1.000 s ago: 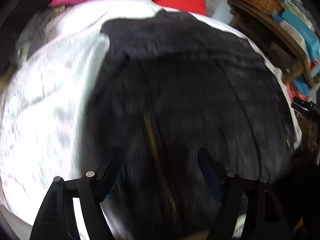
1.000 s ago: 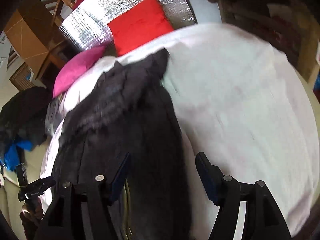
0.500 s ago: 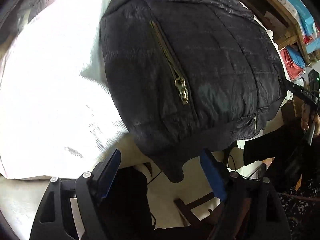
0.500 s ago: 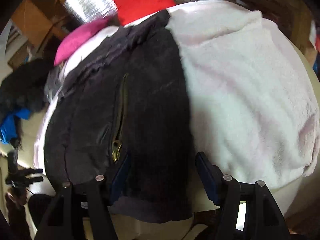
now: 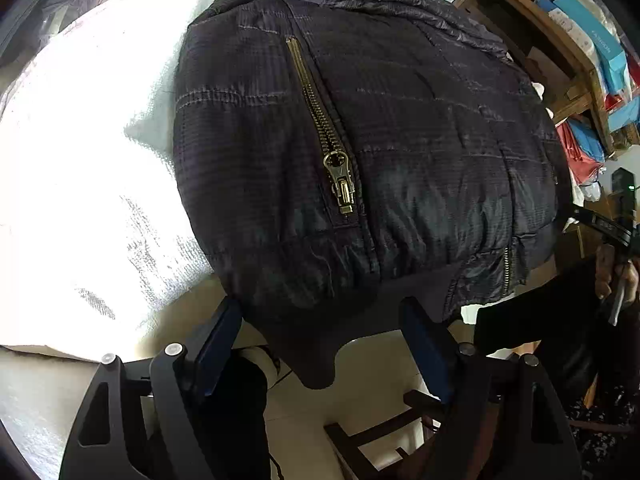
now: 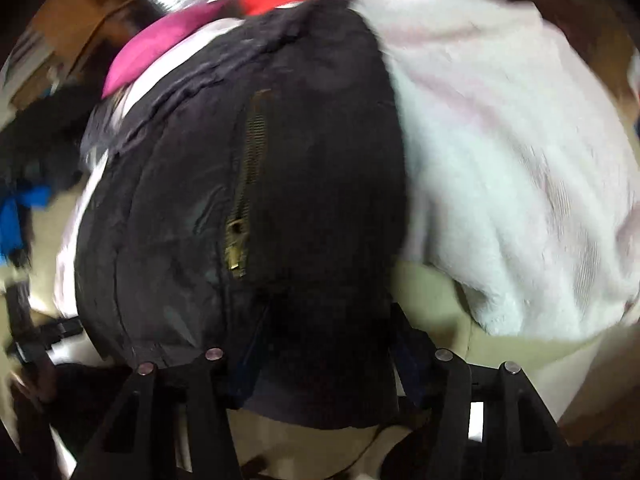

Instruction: Fold large clothes

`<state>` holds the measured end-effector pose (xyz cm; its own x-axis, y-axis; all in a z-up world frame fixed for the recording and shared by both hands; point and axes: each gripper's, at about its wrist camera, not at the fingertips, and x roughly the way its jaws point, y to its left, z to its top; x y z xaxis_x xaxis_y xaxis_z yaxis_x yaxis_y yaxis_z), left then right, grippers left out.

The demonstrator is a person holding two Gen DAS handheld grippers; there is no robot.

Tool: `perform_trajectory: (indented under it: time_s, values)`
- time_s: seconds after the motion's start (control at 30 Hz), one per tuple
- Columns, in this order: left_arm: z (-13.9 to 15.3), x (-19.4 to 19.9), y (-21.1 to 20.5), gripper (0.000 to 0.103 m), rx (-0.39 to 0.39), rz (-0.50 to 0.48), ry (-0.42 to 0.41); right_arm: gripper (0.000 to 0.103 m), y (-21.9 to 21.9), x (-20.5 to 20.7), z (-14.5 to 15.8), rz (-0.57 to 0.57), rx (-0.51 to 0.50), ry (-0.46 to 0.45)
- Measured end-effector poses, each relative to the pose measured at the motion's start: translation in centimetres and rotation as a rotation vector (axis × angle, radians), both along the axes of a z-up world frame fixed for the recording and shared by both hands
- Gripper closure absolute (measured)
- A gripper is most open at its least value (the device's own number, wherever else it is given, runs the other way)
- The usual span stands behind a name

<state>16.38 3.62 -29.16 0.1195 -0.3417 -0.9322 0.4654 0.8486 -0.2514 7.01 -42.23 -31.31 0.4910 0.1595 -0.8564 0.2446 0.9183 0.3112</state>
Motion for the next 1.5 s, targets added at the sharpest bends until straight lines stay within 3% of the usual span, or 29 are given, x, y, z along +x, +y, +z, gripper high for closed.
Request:
perform_trajectory:
  time_s: [0.03, 0.07, 0.13, 0.17, 0.27, 0.3, 0.33, 0.4, 0.43, 0.5, 0.57, 0.6, 0.63, 0.7, 0.73, 0.8, 0.87, 0.9, 1.0, 1.1, 1.3, 1.5]
  values:
    - [0.0, -0.2, -0.1, 0.025, 0.006, 0.0, -0.008, 0.051, 0.4, -0.2, 0.4, 0.011, -0.013, -0.018]
    - [0.1, -0.3, -0.1, 0.03, 0.022, 0.0, -0.025, 0.067, 0.5, -0.5, 0.7, 0.02, -0.02, -0.035]
    - [0.2, -1.1, -0.4, 0.049, 0.061, -0.008, -0.053, 0.068, 0.3, -1.0, 1.0, 0.015, -0.008, -0.055]
    - [0.4, -1.2, -0.3, 0.051, 0.06, -0.013, -0.052, 0.068, -0.1, -1.1, 0.8, 0.006, 0.016, -0.056]
    - [0.7, -1.6, -0.8, 0.051, 0.059, -0.032, -0.032, 0.064, -0.7, -1.0, 0.2, -0.009, 0.041, -0.032]
    - [0.6, -1.6, -0.9, 0.044, 0.067, -0.045, -0.023, 0.05, -1.0, -1.0, 0.1, -0.017, 0.045, -0.027]
    - [0.7, -1.3, -0.6, 0.03, 0.066, -0.055, 0.003, 0.04, -1.1, -0.9, -0.2, -0.029, 0.044, -0.009]
    - [-0.6, -1.0, -0.7, 0.024, 0.067, -0.052, 0.096, 0.037, -0.7, -0.7, -0.8, -0.017, 0.071, 0.023]
    - [-0.9, -0.4, -0.5, 0.024, 0.067, -0.052, 0.113, 0.038, 0.0, -0.5, -0.7, 0.0, 0.047, 0.019]
    - [-1.3, -0.6, -1.2, 0.026, 0.058, -0.057, 0.099, 0.051, 1.0, -0.6, -0.1, 0.047, -0.029, -0.015]
    - [-1.1, -0.8, -1.4, 0.04, 0.042, -0.054, 0.073, 0.066, 1.1, -1.0, 0.6, 0.067, -0.032, -0.05]
    - [-1.1, -0.9, -1.5, 0.048, 0.056, -0.049, 0.064, 0.067, 1.0, -1.2, 0.8, 0.063, -0.025, -0.063]
    - [-1.3, -0.9, -1.4, 0.057, 0.075, -0.042, 0.06, 0.067, 0.7, -1.2, 0.9, 0.057, -0.012, -0.068]
    - [-1.8, -0.6, -1.2, 0.062, 0.08, -0.02, 0.079, 0.066, 0.5, -1.1, 0.3, 0.055, -0.017, -0.045]
    - [-2.0, -0.4, -1.1, 0.062, 0.069, -0.009, 0.09, 0.063, 0.5, -1.1, 0.2, 0.051, -0.022, -0.037]
    - [-2.6, -0.1, -0.9, 0.056, 0.05, 0.014, 0.11, 0.044, 0.3, -0.7, -0.1, 0.021, -0.006, -0.017]
    - [-2.9, -0.2, -0.9, 0.052, 0.037, 0.02, 0.109, 0.045, 0.3, -0.5, -0.6, 0.013, 0.02, 0.002]
    - [-2.9, -0.4, -1.1, 0.053, 0.051, 0.021, 0.092, 0.052, 0.6, -0.5, -0.4, 0.033, -0.005, -0.013]
    - [-2.5, -1.1, -1.6, 0.081, 0.084, -0.001, 0.034, 0.079, 1.9, -0.8, 0.8, 0.081, -0.061, -0.035]
    - [-1.0, -1.1, -1.8, 0.093, 0.078, -0.026, 0.023, 0.083, 2.2, -1.3, 3.2, 0.109, -0.062, -0.104]
    - [5.4, -0.2, -2.3, 0.095, -0.031, -0.101, -0.046, 0.084, 0.6, -1.1, 9.8, 0.133, 0.026, -0.259]
    - [11.4, 3.0, -2.1, 0.094, -0.146, -0.054, -0.148, 0.084, -1.3, 2.0, 14.0, 0.102, 0.078, -0.376]
